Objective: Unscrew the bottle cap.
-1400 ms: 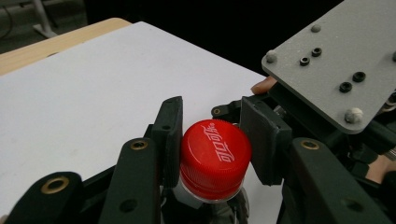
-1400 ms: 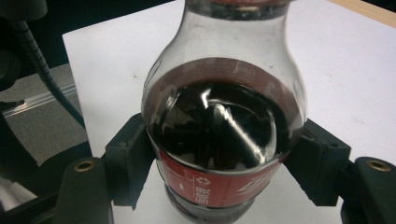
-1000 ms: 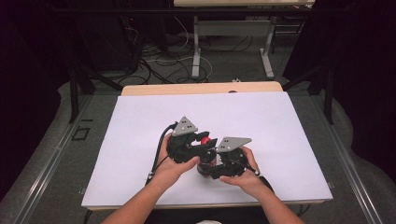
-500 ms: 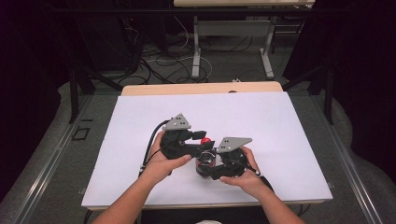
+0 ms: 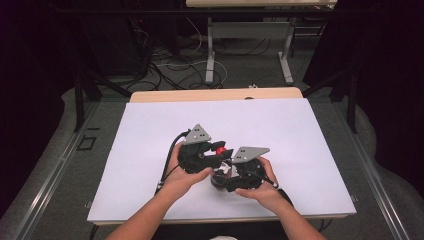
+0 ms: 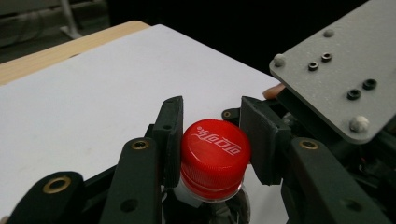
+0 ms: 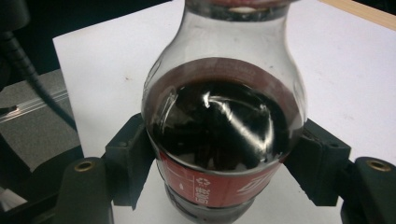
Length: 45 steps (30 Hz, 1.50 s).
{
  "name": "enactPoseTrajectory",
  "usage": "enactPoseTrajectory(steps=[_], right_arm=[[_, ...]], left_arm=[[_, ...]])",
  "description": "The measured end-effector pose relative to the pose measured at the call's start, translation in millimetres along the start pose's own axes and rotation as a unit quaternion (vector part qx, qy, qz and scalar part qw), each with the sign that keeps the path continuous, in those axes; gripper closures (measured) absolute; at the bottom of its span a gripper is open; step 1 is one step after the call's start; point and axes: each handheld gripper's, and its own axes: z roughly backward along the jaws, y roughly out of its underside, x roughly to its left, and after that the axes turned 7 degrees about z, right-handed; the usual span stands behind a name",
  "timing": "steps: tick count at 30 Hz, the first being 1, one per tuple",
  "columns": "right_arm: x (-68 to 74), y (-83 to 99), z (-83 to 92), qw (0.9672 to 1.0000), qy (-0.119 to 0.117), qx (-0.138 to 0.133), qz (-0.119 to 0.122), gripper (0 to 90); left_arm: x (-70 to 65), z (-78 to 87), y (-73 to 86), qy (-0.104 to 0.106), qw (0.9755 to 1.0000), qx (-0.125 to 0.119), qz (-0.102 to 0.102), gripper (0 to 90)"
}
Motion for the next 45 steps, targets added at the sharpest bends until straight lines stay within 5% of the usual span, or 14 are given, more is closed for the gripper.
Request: enactPoseTrajectory(steps=[9,19,35,45], right_arm=[[0.1,-1.2,2.4,1.0,0.001,-0.006,0.001,29.9],[-0.5,-0.2,1.5,1.0,0.0,-0.003,0.001,29.9],[2.5,-1.3,1.0,1.0,-0.005,-0.002,0.003,29.9],[1.2,0.0,0.7,1.0,0.002,-0.003,-0.003,29.9]], left_arm=[[-4.1,2.8,-3.0,-0.011,0.9999,0.0,0.005,60.7],[2.5,9.5,-6.0,0.022,0.9997,0.005,0.007,51.2],[13.9,4.8,-1.1,0.05,0.9986,0.019,-0.002,55.1],[1.6,0.7,0.1,0.008,0.9999,0.006,-0.009,60.8]])
